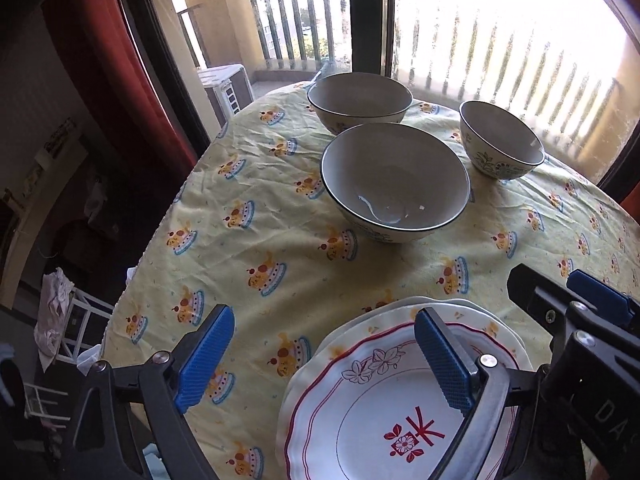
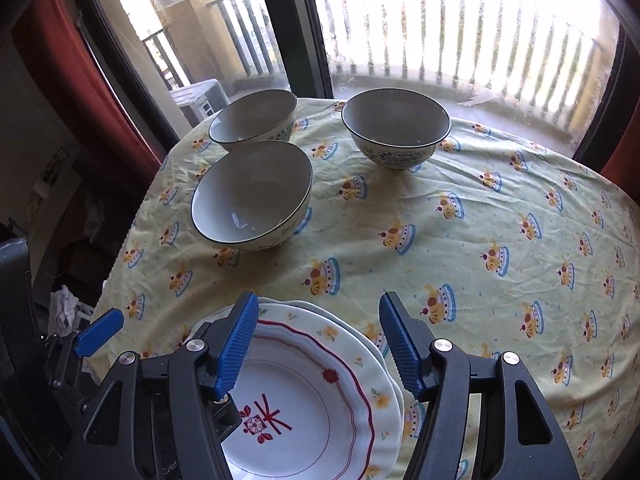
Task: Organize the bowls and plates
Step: 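Move both grippers to the rim of the large white bowl and grasp it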
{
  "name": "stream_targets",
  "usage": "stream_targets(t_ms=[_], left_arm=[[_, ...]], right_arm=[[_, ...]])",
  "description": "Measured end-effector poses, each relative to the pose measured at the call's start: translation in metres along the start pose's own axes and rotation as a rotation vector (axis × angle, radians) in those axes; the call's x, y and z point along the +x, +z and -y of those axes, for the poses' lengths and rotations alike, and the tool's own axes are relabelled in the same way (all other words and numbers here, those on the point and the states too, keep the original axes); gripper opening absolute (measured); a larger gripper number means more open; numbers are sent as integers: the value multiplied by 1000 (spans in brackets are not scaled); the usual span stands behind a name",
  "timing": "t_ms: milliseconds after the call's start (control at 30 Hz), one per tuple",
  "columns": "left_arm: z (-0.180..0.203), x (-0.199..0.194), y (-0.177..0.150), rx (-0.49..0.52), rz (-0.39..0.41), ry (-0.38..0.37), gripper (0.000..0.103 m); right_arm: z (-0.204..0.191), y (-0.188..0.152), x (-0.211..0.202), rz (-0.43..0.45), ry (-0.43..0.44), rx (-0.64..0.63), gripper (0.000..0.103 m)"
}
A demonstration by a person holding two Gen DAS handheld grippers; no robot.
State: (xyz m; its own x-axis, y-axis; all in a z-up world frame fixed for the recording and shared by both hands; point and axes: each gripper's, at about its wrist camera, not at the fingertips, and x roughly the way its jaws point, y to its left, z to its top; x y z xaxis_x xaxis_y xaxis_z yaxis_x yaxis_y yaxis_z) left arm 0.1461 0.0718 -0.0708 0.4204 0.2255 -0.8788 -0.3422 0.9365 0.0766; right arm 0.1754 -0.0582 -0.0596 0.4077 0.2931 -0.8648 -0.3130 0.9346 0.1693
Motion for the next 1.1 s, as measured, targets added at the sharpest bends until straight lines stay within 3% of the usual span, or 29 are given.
stream_targets(t_ms=[100,267,400,467,600,733,867,1100], left_arm=[[-6,6,20,9,22,23,90],[-17,27,56,13,32,-28,77],[-17,47,76,76,61,-56,69],[-16,62,84,109,46,-73,55],[-16,83,97,132,21,-132,52],[-10,97,107,174,-5,-173,38],[-7,108,110,211,-51,-226,25],[-2,116,113,232,-84,-293,17]], right_arm=[[-1,14,6,4,8,26,66],[-4,43,23,29,-43,76,64],[-11,64,41,31,-87,127,60],[-14,73,52,23,-118,147,50],[-18,85,71,18,-154,216,47],[-24,93,86,10,-192,225,41],[-25,93,100,-17,-220,237,28],[-22,91,111,-32,-263,278,19]])
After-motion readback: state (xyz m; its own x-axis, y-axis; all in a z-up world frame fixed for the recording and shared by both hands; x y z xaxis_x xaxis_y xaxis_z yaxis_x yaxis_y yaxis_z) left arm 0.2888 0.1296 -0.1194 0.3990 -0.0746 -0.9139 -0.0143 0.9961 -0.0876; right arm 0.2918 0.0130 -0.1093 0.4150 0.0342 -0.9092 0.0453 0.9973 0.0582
